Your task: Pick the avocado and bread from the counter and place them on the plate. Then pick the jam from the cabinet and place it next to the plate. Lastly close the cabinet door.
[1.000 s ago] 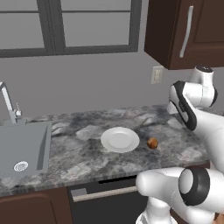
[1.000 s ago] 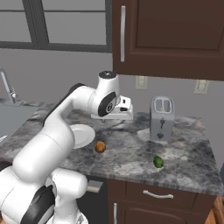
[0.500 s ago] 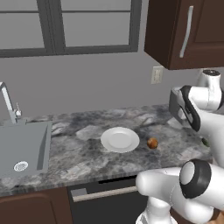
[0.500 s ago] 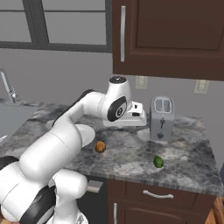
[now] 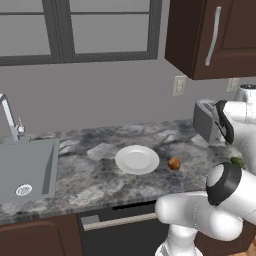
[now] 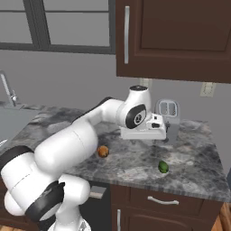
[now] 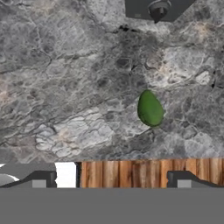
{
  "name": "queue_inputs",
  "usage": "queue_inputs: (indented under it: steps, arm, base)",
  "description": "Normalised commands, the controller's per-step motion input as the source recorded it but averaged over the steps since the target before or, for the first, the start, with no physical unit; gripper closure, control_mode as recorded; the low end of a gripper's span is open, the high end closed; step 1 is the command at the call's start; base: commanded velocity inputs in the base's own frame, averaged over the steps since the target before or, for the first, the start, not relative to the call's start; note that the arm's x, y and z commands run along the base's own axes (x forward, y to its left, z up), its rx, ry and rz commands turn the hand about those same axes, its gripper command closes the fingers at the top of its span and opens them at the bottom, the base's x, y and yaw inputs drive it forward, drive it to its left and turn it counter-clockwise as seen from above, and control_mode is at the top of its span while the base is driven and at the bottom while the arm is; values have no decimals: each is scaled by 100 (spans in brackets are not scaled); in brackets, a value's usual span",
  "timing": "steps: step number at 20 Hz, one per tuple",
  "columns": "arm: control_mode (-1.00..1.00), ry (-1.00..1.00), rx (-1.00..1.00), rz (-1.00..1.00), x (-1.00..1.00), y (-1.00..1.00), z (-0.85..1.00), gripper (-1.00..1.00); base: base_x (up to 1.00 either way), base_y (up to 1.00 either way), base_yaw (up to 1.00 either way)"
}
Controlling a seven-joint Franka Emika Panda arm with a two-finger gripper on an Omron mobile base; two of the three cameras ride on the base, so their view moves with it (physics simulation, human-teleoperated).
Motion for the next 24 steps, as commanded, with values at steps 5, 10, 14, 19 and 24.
queue_inputs:
  steps: [5, 10, 14, 19, 24]
  arm:
    - [-100, 0, 0, -2, -1, -35, -31, -100]
    - [-100, 0, 0, 0, 0, -21, -26, -100]
    - [-100, 1, 0, 0, 0, -16, -21, -100]
    - [-100, 0, 0, 0, 1, -10, -22, -100]
    - [-100, 0, 0, 0, 8, -12, -26, -100]
  base:
    - [0, 0, 0]
    - [0, 0, 0]
    - [0, 0, 0]
    - [0, 0, 0]
    - [0, 0, 0]
